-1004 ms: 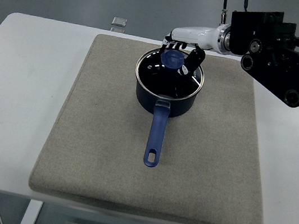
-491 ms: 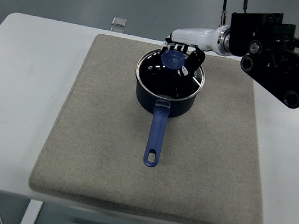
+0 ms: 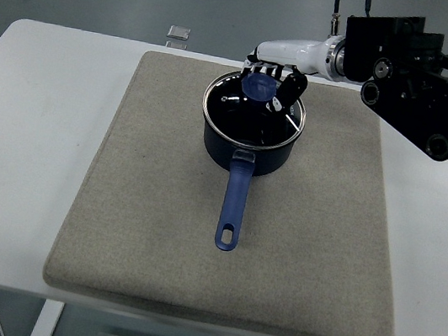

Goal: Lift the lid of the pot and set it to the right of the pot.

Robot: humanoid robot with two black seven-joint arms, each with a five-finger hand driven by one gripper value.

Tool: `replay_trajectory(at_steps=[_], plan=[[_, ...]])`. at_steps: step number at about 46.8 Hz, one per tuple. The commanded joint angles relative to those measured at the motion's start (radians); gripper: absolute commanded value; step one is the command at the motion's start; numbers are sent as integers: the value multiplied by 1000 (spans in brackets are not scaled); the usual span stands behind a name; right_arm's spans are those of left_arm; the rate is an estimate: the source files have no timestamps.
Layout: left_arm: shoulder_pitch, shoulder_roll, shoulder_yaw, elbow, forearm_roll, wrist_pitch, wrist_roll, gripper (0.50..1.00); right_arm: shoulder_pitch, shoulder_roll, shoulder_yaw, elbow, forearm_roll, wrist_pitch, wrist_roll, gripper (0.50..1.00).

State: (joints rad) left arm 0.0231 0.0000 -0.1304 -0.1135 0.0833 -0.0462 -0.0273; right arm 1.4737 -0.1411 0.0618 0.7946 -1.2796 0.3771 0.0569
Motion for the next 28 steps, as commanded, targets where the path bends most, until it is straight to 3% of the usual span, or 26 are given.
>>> replay_trajectory(at_steps=[1, 4, 11, 28], plan=[[0, 0, 0, 0, 0, 0, 0, 1000, 0, 0, 4, 0, 0, 2, 0, 658], [0, 0, 0, 0, 0, 0, 0, 1000, 2, -2, 7, 0, 2, 3, 0, 639], [0, 0, 0, 0, 0, 0, 0, 1000, 3, -2, 7, -2, 2, 9, 0, 500], [0, 0, 0, 0, 0, 0, 0, 1000, 5, -3, 12, 0, 0, 9, 0, 500]])
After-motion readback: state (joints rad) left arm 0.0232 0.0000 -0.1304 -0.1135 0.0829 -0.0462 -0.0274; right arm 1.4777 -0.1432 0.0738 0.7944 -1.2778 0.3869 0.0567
